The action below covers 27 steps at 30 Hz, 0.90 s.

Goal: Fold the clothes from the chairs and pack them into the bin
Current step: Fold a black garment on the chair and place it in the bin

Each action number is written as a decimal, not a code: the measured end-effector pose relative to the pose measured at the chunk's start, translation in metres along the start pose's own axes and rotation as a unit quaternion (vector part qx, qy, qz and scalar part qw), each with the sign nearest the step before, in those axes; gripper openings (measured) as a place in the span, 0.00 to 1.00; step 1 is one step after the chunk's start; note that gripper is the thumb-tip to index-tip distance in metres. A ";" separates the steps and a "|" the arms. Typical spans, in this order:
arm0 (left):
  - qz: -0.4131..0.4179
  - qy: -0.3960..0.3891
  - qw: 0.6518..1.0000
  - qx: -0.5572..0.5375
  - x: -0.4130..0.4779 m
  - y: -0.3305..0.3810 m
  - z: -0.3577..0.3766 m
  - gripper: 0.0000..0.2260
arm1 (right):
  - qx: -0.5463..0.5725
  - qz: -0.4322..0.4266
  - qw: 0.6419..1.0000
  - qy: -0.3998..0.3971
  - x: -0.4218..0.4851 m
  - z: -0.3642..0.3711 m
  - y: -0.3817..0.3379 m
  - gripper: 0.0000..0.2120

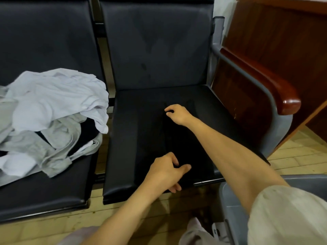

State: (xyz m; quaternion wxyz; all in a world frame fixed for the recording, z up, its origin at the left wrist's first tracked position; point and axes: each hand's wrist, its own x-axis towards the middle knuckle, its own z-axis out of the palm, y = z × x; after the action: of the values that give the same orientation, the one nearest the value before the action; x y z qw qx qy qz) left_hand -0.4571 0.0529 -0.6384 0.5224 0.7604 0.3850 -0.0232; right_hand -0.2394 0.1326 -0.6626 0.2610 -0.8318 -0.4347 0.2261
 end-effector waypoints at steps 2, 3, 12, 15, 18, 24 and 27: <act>0.058 0.067 0.989 0.121 0.000 -0.004 0.002 0.10 | -0.037 -0.004 0.999 0.000 -0.004 0.002 0.011 0.17; 0.083 0.093 0.978 0.169 0.000 -0.004 0.004 0.09 | -0.063 -0.006 0.998 -0.015 -0.007 0.003 0.017 0.18; 0.104 0.078 0.960 0.247 0.000 -0.002 0.001 0.16 | -0.057 -0.108 0.991 0.056 -0.073 -0.009 0.020 0.15; 0.103 0.063 0.961 0.248 -0.005 -0.006 -0.001 0.14 | -0.107 -0.182 0.977 0.030 -0.123 -0.017 0.029 0.11; 0.116 0.091 0.962 0.228 -0.006 -0.011 -0.009 0.08 | -0.160 -0.228 0.960 0.008 -0.167 -0.019 0.045 0.10; 0.165 0.093 0.933 0.307 -0.014 -0.038 -0.024 0.24 | -0.253 -0.271 0.929 -0.017 -0.221 -0.011 0.078 0.23; 0.216 0.003 0.902 0.373 -0.019 -0.055 -0.024 0.25 | -0.314 -0.315 0.896 -0.010 -0.229 -0.008 0.093 0.23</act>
State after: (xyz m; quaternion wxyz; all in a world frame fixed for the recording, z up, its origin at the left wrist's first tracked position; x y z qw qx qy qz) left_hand -0.5132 0.0703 -0.6618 0.1917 0.9643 0.1760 -0.0493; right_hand -0.2975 -0.1076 -0.6814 0.0388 -0.6878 -0.7248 -0.0078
